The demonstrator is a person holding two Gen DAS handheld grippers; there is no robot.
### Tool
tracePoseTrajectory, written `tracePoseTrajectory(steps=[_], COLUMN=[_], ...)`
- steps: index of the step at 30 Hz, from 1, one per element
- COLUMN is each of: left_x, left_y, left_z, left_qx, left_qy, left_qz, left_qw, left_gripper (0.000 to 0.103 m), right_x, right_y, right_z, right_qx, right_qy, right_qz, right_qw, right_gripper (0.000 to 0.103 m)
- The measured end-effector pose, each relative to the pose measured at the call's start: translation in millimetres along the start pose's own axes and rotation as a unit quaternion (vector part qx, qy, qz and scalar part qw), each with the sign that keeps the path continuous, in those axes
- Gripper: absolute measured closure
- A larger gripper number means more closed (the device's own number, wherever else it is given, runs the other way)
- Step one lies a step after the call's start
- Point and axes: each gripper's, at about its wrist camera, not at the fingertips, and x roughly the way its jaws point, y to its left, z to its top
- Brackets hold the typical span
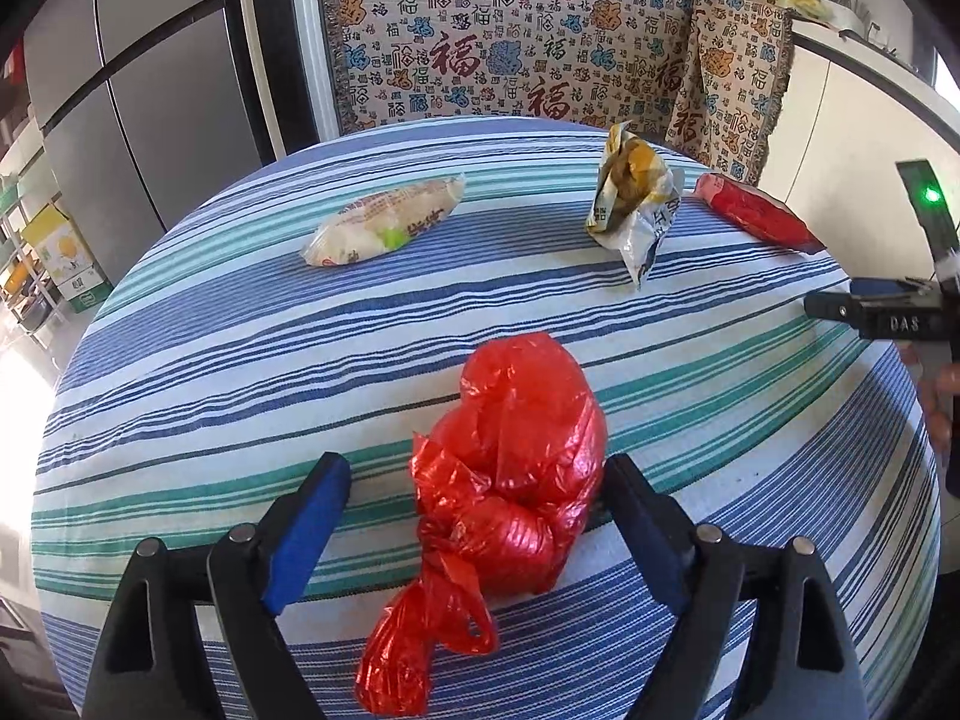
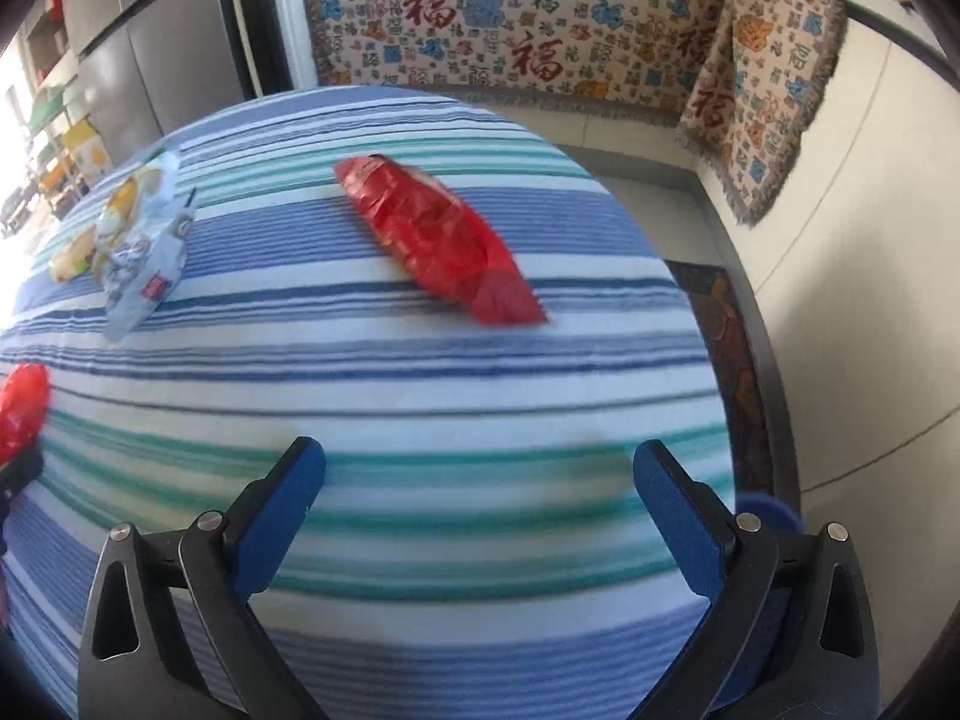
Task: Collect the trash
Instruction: 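Grasp the red snack wrapper with the right gripper while the left holds the red bag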
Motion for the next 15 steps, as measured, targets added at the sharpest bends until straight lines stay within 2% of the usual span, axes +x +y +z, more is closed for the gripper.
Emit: tracePoseTrajectory(steps=[5, 7, 8, 9, 12, 15], left_x=[-0.4, -0.4, -0.5, -0.4, -0.5, -0.6], left_y=[-1.0, -0.7, -1.0, -1.3, -1.0, -1.3], left_z=[-1.0, -0.8, -0.9, -0.8, -0.5, -0.7], left_qx=[-0.001, -0.002, -0.002, -0.002, -0.002, -0.002], left_qy=[0.0, 0.001, 0.001, 0.001, 0.001, 0.001], left_qz=[-0.001, -0.001, -0.001, -0.001, -0.001, -0.001], left_qw=[1.0, 1.0, 1.0, 1.0, 1.0, 1.0], left_gripper=[0.014, 0.014, 0.014, 0.014, 0.014, 0.014], right_x=[15.3, 22.9, 23.0, 21.2, 12.6, -0.9], right_y=[0.9, 1.8, 1.7, 3.3, 13.3, 25.7], right_z=[37.0, 42.8, 45.6, 46.4, 38.2, 13.1], right_qx=[-0.039, -0.036, -0.025, -0.021, -0.025, -0.006], right_qy=[-0.007, 0.002, 0.001, 0.0, -0.003, 0.007], right_qz=[-0.008, 0.008, 0.03, 0.036, 0.025, 0.008], right_qw=[0.999, 0.999, 0.999, 0.999, 0.999, 1.0], right_gripper=[0.002, 0.018, 0.034, 0.06, 0.064, 0.066])
